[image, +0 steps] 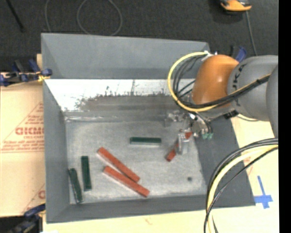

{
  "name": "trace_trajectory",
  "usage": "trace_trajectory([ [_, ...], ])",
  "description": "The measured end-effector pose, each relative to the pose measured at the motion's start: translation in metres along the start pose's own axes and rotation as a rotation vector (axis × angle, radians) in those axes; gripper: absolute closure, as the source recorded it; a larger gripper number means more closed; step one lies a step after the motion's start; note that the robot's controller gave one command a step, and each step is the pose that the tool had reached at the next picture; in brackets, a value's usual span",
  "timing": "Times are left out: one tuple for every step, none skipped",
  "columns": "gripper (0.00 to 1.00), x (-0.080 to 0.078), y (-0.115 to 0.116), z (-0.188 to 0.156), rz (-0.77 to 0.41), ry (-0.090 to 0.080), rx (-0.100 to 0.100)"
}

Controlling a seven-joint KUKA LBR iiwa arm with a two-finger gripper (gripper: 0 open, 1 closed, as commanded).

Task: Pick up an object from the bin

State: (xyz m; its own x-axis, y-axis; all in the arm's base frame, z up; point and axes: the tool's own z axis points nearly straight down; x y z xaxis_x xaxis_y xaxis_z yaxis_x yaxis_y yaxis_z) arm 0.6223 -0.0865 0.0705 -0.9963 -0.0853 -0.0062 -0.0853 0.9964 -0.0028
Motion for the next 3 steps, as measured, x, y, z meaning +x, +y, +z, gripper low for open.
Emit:
trace_trajectory([
  [0.0, 0.0249, 0.0417, -0.0019, -0.043, 0.001, -0.002],
  [1.0, 0.0239, 0.0401, -0.0022, -0.042, 0.0, -0.001],
  [0.0, 0.0247, 0.0399, -0.0012, -0.043, 0.002, -0.001],
])
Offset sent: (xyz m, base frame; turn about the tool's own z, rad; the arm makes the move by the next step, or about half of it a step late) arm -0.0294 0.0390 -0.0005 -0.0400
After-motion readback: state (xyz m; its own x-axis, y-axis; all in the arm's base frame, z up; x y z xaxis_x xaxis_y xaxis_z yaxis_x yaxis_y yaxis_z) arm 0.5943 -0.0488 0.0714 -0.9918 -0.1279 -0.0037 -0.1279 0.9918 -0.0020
